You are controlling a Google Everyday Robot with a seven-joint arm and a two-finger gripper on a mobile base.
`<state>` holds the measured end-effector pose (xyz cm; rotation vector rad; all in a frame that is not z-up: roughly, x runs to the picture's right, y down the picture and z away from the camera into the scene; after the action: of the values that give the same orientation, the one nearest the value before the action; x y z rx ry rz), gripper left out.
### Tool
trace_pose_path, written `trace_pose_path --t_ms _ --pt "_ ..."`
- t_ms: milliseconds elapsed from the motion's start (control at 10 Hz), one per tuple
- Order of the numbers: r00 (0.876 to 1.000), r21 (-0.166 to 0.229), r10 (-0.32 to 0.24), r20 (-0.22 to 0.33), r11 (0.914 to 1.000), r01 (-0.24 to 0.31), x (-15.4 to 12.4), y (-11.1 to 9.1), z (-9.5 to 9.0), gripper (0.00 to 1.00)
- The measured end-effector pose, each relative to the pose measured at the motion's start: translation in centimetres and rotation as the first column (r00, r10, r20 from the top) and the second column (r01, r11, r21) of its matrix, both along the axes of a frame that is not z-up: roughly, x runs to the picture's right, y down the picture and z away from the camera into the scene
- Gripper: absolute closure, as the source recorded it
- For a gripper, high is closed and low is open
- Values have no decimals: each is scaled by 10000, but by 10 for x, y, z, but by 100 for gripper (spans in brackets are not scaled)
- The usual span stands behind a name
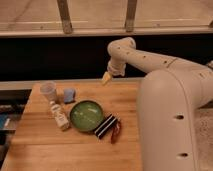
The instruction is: Drag the ceramic bowl in a circle
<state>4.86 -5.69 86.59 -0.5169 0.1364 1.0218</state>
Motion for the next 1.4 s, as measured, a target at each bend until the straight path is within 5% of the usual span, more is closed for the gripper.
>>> trace_pose_path --t_ms 700,900,1400 --pt "10000 -28 34 18 10000 -34 0 0 0 20" --pt "9996 -355 -27 285 9994 37 -8 7 -3 20" --pt "9960 -1421 -554 701 9877 649 -45 71 -34 20"
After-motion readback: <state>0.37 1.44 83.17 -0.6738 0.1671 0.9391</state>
